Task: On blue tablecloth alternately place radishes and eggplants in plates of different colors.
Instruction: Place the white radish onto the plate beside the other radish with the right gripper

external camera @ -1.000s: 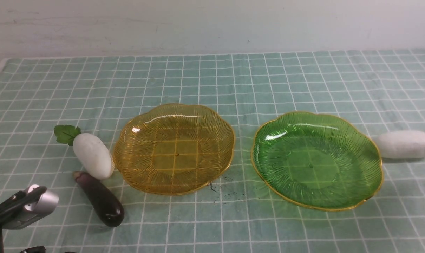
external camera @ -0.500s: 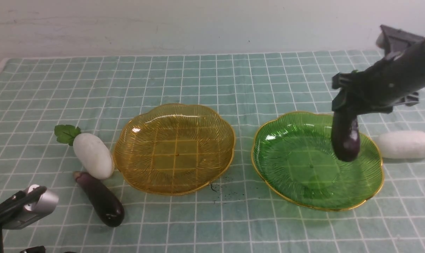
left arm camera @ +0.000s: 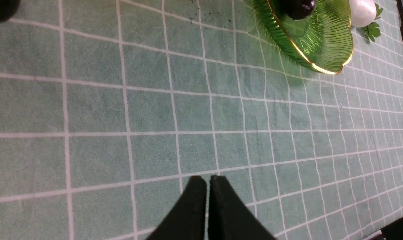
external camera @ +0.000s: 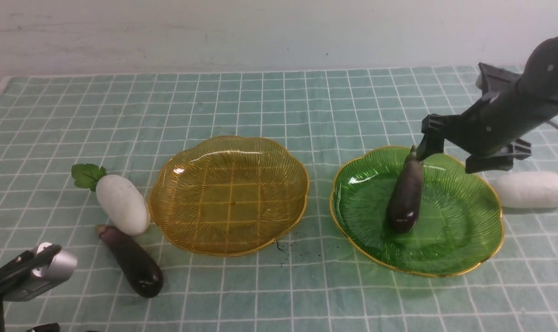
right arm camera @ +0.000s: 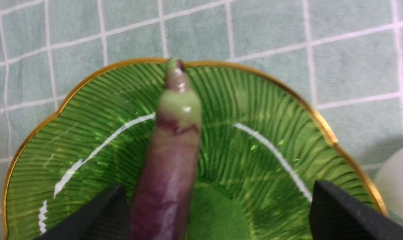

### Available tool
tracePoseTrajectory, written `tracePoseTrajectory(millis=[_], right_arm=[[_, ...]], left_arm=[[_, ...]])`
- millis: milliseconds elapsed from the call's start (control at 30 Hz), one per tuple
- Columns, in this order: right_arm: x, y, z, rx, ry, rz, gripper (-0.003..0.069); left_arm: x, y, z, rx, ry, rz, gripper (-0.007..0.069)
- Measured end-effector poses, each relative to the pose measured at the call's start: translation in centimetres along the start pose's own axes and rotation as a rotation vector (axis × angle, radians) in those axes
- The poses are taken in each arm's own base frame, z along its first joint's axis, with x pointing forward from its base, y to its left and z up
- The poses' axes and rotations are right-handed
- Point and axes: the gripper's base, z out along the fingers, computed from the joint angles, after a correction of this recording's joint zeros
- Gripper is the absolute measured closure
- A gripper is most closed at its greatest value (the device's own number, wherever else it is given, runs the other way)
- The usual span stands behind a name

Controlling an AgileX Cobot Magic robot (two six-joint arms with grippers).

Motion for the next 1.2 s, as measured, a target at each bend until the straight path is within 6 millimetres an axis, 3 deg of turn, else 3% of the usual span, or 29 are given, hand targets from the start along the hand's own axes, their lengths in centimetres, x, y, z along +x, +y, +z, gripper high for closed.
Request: tracePoseTrajectory(millis=[200, 367, 600, 633, 900, 1200], right_arm=[[-2.9, -5.8, -2.8, 0.076, -0.052, 0.360, -0.0010], [-3.3, -8.9, -3.0, 0.104, -0.068, 0.636, 0.0001], [-2.9, -10.2, -0.1, 0.132, -0.012, 0.756, 0.0011], [-2.6, -10.6, 1.2, 0.148, 0.019, 0.781, 0.0013], [-3.2, -11.2, 2.4, 0.149, 0.003, 0.923, 0.0018], [-3.4, -11.2, 2.6, 0.141, 0.000, 0.938, 0.0037]], left_arm=[[0.2, -0.1, 0.0, 0.007, 0.017, 0.000, 0.0629], [0.2, -0.1, 0.0, 0.008, 0.018, 0.000, 0.0629], [0.2, 0.0, 0.0, 0.005, 0.019, 0.002, 0.0629], [0.2, 0.0, 0.0, 0.005, 0.019, 0.003, 0.0629], [0.2, 0.0, 0.0, -0.001, 0.022, 0.009, 0.0629], [0.2, 0.1, 0.0, -0.005, 0.024, 0.013, 0.0629]])
